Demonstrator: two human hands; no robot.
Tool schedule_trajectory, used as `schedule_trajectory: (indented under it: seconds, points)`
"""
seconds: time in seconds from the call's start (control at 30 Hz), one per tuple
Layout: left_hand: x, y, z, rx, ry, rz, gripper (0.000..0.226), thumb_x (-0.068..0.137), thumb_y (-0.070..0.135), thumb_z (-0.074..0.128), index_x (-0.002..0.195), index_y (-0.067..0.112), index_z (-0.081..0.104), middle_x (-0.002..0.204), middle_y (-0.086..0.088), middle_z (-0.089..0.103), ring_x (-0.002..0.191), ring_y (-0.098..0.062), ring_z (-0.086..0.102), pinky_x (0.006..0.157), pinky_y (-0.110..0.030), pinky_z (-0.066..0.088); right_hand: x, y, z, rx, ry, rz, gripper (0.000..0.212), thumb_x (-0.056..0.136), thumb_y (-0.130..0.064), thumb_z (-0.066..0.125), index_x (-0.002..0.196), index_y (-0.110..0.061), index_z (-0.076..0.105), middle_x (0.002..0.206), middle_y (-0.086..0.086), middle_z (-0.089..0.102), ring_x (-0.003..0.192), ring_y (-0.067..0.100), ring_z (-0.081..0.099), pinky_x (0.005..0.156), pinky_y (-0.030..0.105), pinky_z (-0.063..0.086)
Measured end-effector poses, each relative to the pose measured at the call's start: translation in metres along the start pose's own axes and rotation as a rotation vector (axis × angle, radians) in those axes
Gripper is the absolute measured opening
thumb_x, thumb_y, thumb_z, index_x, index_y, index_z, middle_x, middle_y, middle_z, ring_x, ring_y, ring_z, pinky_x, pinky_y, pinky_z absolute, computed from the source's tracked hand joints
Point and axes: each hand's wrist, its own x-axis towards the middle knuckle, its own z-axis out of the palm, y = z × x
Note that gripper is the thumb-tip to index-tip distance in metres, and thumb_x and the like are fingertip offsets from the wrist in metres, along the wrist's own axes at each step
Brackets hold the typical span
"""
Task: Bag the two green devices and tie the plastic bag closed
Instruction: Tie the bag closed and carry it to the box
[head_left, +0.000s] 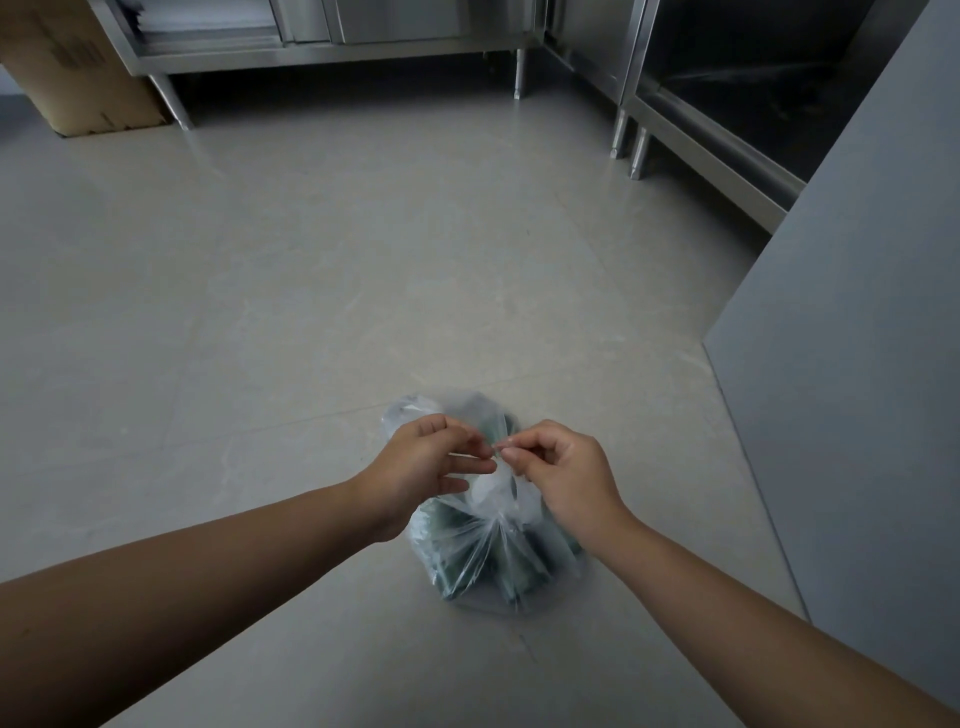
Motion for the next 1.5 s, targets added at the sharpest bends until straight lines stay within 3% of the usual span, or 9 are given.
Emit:
schedule_trajectory:
  seconds: [0.17,0.37,0.53,0.67,0.77,0.97,1.13,1.33,1.5]
  points:
    - [0.012,0.003,-0.001,0.131,0.09,0.096,0.018,0.093,0.014,0.045,0.08,0.013,0.057,0.084,-0.005,0.069,0.07,-0.011,0.066,0.064,-0.026,0.042,0.007,0.002,-0.003,-0.001,0.001,0.031,0.022,0.082,-0.004,0.061,0.068,-0.02,0.065,0.058,0.0,0.056,0.052,0.001,0.051,0.057,0.012,0.044]
    - [0.019,0.014,-0.012,0.246,0.144,0.241,0.019,0.094,0.011,0.043,0.082,0.011,0.057,0.078,0.0,0.068,0.063,-0.004,0.063,0.055,-0.014,0.044,0.015,-0.01,-0.003,0.082,0.034,0.095,0.031,0.086,0.001,0.053,0.065,-0.019,0.064,0.056,0.002,0.052,0.049,0.001,0.046,0.054,0.012,0.043]
    - [-0.012,0.046,-0.018,0.328,0.242,0.339,0.017,0.093,0.01,0.044,0.083,0.016,0.057,0.082,0.0,0.066,0.071,-0.004,0.063,0.062,-0.011,0.045,0.016,-0.052,0.015,0.119,0.047,0.221,0.032,0.088,0.001,0.05,0.064,-0.016,0.062,0.044,-0.012,0.053,0.045,-0.002,0.044,0.05,0.009,0.041]
    - [-0.049,0.074,-0.028,0.632,0.323,0.335,0.012,0.092,0.017,0.046,0.1,0.022,0.055,0.099,0.004,0.064,0.087,-0.007,0.057,0.07,-0.013,0.041,0.016,-0.104,0.028,0.095,0.086,0.26,0.033,0.088,0.0,0.049,0.063,-0.016,0.061,0.042,-0.014,0.052,0.044,-0.001,0.043,0.049,0.009,0.04]
    - [-0.084,0.102,-0.036,0.782,0.418,0.353,0.026,0.091,0.016,0.047,0.116,0.01,0.052,0.11,-0.003,0.058,0.096,-0.009,0.052,0.08,-0.018,0.036,0.016,-0.149,0.033,0.095,0.109,0.298,0.033,0.088,0.0,0.048,0.061,-0.015,0.061,0.048,-0.009,0.05,0.044,0.001,0.041,0.048,0.01,0.039]
    - [-0.154,0.171,-0.046,0.96,0.477,0.351,0.024,0.089,0.01,0.051,0.112,0.003,0.056,0.106,-0.013,0.061,0.096,-0.026,0.06,0.079,-0.031,0.044,0.009,-0.254,0.034,0.114,0.116,0.335,0.033,0.088,0.001,0.049,0.062,-0.015,0.06,0.042,-0.014,0.053,0.046,0.001,0.041,0.049,0.011,0.04]
    - [-0.218,0.248,-0.044,1.051,0.485,0.339,0.034,0.087,0.023,0.038,0.104,0.002,0.059,0.098,-0.013,0.065,0.085,-0.029,0.063,0.073,-0.034,0.049,-0.009,-0.361,0.035,0.142,0.128,0.35,0.031,0.088,0.001,0.049,0.063,-0.015,0.061,0.044,-0.013,0.052,0.047,0.004,0.041,0.049,0.012,0.041]
    - [-0.3,0.343,-0.037,1.084,0.596,0.328,0.037,0.084,0.026,0.036,0.099,0.004,0.063,0.103,-0.013,0.066,0.097,-0.031,0.061,0.081,-0.041,0.048,-0.043,-0.497,0.031,0.227,0.123,0.348,0.03,0.088,0.0,0.05,0.063,-0.013,0.061,0.047,-0.009,0.05,0.044,0.002,0.043,0.05,0.014,0.041]
    - [-0.369,0.42,-0.045,1.074,0.669,0.369,0.04,0.085,0.029,0.035,0.1,0.004,0.062,0.106,-0.012,0.065,0.101,-0.031,0.059,0.083,-0.045,0.046,-0.065,-0.616,0.028,0.285,0.098,0.232,0.03,0.089,0.001,0.049,0.064,-0.012,0.061,0.045,-0.009,0.05,0.043,0.001,0.044,0.049,0.011,0.041]
